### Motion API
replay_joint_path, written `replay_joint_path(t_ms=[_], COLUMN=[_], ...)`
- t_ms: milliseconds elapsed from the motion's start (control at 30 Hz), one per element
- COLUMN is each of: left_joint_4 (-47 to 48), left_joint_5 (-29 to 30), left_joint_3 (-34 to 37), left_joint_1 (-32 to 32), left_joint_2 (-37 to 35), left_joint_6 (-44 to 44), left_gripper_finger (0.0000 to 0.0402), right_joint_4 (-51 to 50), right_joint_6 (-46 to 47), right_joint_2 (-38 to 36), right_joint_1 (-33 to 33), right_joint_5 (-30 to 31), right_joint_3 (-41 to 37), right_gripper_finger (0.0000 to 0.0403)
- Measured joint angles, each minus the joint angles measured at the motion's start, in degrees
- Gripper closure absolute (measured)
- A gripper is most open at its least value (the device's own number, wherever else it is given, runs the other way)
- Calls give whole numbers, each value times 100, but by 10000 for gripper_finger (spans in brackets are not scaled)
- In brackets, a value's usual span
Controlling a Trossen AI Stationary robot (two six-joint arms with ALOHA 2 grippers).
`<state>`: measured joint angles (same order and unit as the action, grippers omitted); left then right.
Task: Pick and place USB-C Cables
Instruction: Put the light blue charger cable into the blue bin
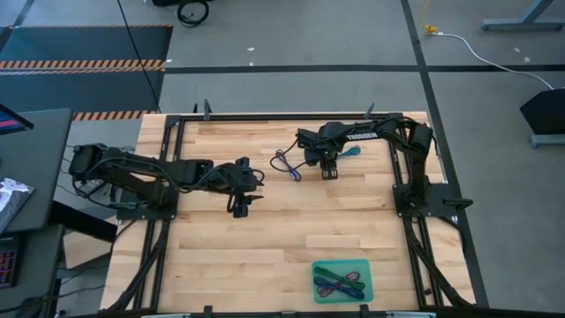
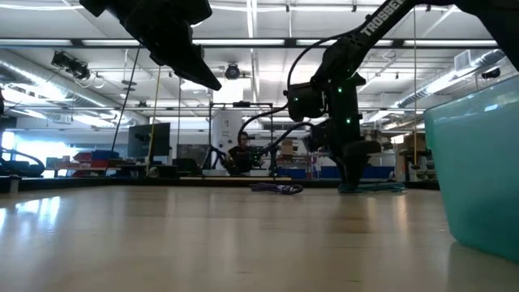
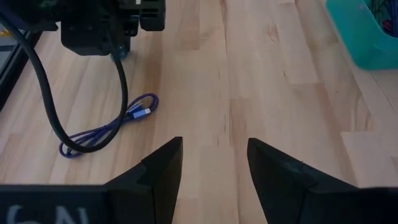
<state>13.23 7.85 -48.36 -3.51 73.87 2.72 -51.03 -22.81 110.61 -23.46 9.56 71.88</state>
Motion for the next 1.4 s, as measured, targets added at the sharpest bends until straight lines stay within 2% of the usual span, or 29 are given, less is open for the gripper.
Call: replay_joint_path(t_ms=[133, 233, 300, 467, 667, 867, 1000, 1133, 1267, 1400], left_joint_4=[16, 43, 91, 279, 339, 340, 354, 474, 471, 437], left_joint_5=[0, 0, -2, 0, 3, 6, 186, 306, 304, 382], left_joint_3=[0, 0, 0, 2, 2, 2, 2, 2, 2, 2], left_joint_1=[0, 0, 0, 1, 11, 11, 11, 13, 11, 13], left_joint_2=[0, 0, 0, 0, 0, 0, 0, 0, 0, 0], left_joint_6=[9, 8, 9, 7, 7, 7, 52, 92, 98, 174], left_gripper_finger=[214, 214, 214, 214, 214, 214, 214, 214, 214, 214], right_joint_4=[5, -50, -124, -680, -1411, -2487, -3239, -3273, -3021, -2344], right_joint_6=[148, 285, 377, 803, 1452, 2777, 3846, 4926, 6131, 7196], right_joint_2=[2, 2, -1, -118, -670, -1106, -1146, -1141, -1141, -1141], right_joint_1=[28, 52, 95, 327, 771, 1480, 2230, 3084, 3837, 4439], right_joint_5=[150, 160, 173, 283, 316, -232, -813, -1491, -1895, -2248], right_joint_3=[0, -2, -2, 85, 508, 1254, 1764, 2206, 2453, 2459], right_gripper_finger=[309, 367, 389, 395, 396, 396, 396, 396, 396, 396])
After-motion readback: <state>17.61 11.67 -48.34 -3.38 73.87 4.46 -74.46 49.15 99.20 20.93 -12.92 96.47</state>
